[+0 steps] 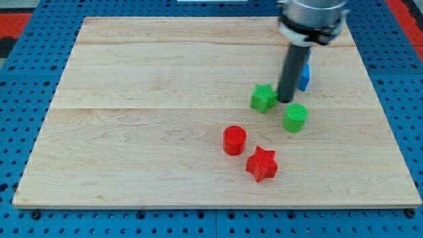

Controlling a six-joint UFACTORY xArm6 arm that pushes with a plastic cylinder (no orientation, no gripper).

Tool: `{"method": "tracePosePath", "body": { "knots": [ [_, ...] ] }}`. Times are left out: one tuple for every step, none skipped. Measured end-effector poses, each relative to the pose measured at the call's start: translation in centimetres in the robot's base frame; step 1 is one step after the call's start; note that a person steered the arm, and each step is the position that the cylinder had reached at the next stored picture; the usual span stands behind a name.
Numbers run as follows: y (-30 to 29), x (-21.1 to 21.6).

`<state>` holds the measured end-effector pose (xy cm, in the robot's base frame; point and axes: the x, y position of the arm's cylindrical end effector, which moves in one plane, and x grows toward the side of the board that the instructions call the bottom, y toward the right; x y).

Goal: Move green circle into green star

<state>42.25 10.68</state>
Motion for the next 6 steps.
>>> {"method": "tracePosePath", "body": {
  "knots": [
    [-2.6,-0.8],
    [0.3,-1.2],
    [8.6,-0.6],
    [11.6,3.0],
    [10.1,6.1],
    [3.9,6.5]
  ]
}}
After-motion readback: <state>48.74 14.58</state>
